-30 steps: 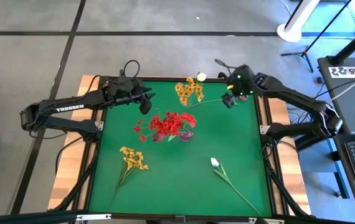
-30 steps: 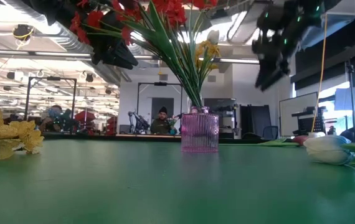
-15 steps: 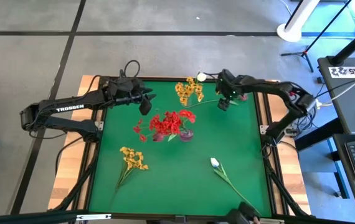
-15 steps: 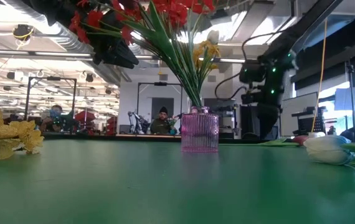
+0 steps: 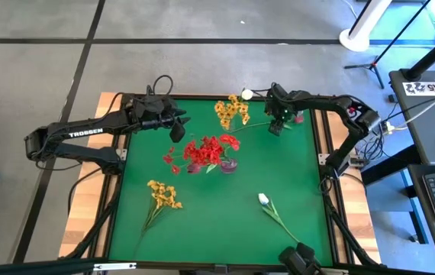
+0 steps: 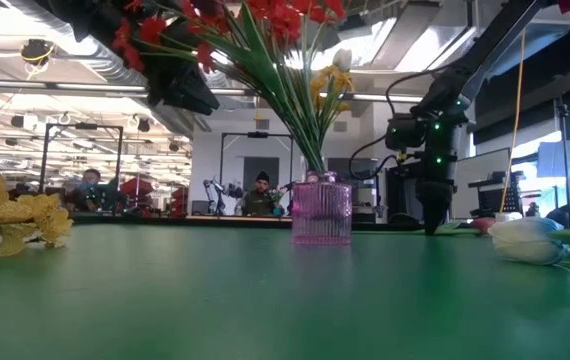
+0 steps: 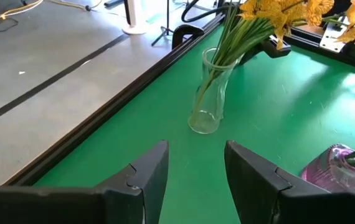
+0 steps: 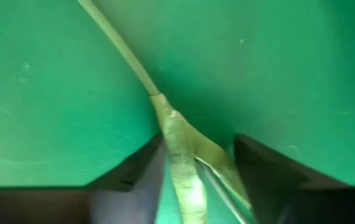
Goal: Sort flowers into vase by color
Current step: Put the red flower into the pink vase
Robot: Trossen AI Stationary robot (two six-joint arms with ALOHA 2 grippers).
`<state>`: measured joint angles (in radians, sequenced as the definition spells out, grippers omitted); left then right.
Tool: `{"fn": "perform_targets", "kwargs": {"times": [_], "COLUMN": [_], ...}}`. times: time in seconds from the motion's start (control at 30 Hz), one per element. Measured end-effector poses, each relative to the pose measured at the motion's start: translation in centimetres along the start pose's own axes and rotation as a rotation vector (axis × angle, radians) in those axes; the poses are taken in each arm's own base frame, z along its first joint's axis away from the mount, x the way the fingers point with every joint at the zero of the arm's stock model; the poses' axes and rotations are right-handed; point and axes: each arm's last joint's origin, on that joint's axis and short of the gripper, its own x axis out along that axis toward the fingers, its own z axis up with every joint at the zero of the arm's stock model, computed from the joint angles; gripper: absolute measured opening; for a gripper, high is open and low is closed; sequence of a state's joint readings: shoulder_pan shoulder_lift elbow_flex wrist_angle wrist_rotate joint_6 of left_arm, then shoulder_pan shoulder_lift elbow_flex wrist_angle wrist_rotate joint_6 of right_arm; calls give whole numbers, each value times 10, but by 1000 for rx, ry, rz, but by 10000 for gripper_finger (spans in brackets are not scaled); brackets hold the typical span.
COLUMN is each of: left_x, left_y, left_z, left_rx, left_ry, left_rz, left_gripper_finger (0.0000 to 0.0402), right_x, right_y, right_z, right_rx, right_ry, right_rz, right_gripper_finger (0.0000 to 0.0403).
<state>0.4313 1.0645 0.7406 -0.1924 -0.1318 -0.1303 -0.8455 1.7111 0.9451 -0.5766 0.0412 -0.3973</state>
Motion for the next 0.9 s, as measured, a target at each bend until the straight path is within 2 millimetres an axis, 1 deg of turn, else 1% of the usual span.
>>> {"fn": "perform_targets", "kwargs": {"times": [0.2, 0.23, 0.27, 0.33, 0.4, 0.5, 0.6, 0.73, 0.8, 0.9], "left_x": [0, 0, 0, 0, 0, 0, 0, 0, -2, -11], "left_y": [0, 0, 0, 0, 0, 0, 0, 0, 0, 0], "left_z": [0, 0, 0, 0, 0, 0, 0, 1, 6, 23], "left_rx": [-16, -16, -16, -16, -18, -20, -20, -21, -9, 19], "left_ry": [2, 2, 2, 2, 2, 1, -4, -13, -17, -63], "left_rz": [1, 1, 0, 0, 1, 6, 7, 6, 19, 59], "left_gripper_finger": [151, 151, 151, 151, 151, 151, 151, 151, 151, 151], "right_x": [1, 0, -1, -6, -17, -37, -61, -92, -110, -140], "right_y": [1, 0, 0, -3, -5, -8, -9, -9, -7, -3], "right_z": [0, 0, -1, -4, -5, -6, -5, -3, -1, 5], "right_rx": [-4, 0, 12, 36, 48, 66, 96, 125, 128, 126], "right_ry": [5, 6, 12, 37, 46, 61, 33, -23, -57, -100], "right_rz": [0, -14, -42, -121, -204, -266, -301, -389, -449, -552], "right_gripper_finger": [40, 22, 13, 18, 22, 7, 8, 4, 4, 2]}}
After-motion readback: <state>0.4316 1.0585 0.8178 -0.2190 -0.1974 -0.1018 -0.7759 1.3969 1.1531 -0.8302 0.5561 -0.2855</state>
